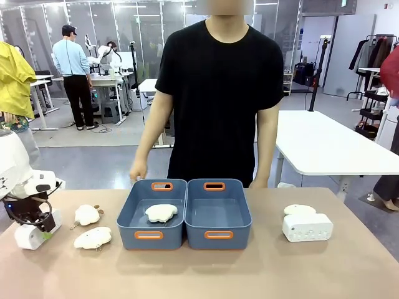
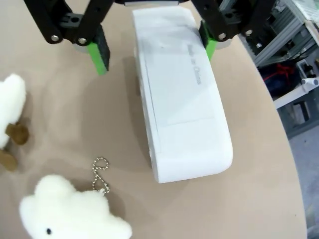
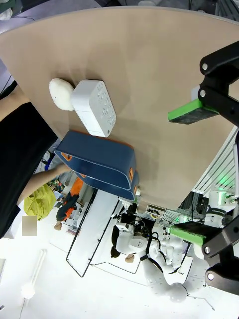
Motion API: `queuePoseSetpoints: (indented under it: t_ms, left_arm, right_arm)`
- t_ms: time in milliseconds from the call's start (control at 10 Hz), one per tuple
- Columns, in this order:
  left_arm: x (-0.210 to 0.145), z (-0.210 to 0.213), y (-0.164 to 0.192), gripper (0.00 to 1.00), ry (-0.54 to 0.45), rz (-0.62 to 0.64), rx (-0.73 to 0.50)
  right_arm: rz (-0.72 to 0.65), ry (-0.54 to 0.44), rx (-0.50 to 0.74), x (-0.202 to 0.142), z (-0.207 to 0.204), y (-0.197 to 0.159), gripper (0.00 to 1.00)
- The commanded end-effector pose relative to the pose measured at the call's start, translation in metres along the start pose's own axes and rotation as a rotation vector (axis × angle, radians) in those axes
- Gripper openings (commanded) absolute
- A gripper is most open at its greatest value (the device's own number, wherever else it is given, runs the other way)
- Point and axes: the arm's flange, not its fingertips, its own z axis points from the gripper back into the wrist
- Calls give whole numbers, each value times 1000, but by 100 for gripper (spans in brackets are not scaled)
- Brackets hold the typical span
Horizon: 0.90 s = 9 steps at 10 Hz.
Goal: Sort the digital clocks into the basket.
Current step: Pick up the Digital clock from the table and place it into the empty Plastic storage basket.
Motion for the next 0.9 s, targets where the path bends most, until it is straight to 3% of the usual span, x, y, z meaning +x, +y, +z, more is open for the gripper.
queuePoseSetpoints:
  t_ms: [0,100,200,600,700,800]
  left_arm:
    - [8,-9,5,23,-4,31,9]
    - [7,-7,6,4,0,33,16]
    - [6,-9,5,0,17,27,8]
    - [-12,16,24,0,19,51,-70]
    - [-29,36,52,0,105,-8,-142]
    - [-57,62,99,0,49,31,-324]
  right_arm:
    - [9,-1,9,0,1,2,100]
    - [9,-1,9,0,1,2,100]
    - [9,-1,9,0,1,2,100]
    - [9,-1,9,0,1,2,100]
    - [9,-1,9,0,1,2,100]
    - [9,-1,9,0,1,2,100]
